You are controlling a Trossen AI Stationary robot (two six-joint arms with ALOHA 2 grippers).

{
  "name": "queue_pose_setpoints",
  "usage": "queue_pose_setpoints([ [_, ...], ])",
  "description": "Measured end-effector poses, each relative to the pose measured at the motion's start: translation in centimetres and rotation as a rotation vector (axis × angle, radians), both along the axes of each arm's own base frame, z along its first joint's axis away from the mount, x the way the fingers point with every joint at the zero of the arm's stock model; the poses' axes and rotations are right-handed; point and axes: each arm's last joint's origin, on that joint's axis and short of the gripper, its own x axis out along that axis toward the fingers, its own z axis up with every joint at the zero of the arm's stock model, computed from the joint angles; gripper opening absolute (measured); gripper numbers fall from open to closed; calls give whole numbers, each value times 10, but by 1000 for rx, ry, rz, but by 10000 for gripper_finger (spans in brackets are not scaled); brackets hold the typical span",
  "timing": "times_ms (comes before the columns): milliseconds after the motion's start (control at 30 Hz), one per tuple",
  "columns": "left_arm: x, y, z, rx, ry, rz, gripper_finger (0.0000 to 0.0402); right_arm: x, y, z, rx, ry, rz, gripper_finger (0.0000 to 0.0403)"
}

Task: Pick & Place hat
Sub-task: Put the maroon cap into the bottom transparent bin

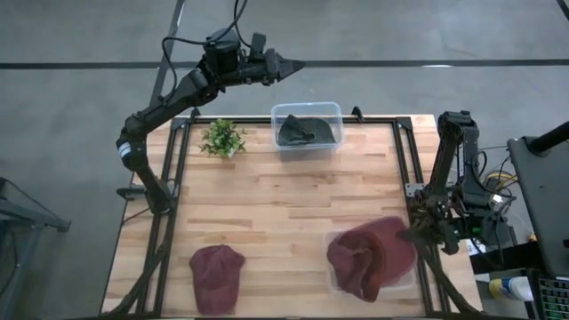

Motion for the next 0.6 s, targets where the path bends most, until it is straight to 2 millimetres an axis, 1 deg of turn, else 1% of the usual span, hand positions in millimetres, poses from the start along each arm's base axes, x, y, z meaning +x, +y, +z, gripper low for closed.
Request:
queue_pose_setpoints([
  [100,0,0,0,-1,0,1,106,0,1,-6,-18,23,34,12],
  [367,0,0,0,-5,-1,1,106,-1,-3,-20,47,83,21,17],
  [467,0,0,0,-5,-1,0,106,-1,-3,-22,68,90,17,38],
  [600,0,0,0,-6,-1,0,106,-1,-4,-23,85,106,25,80],
])
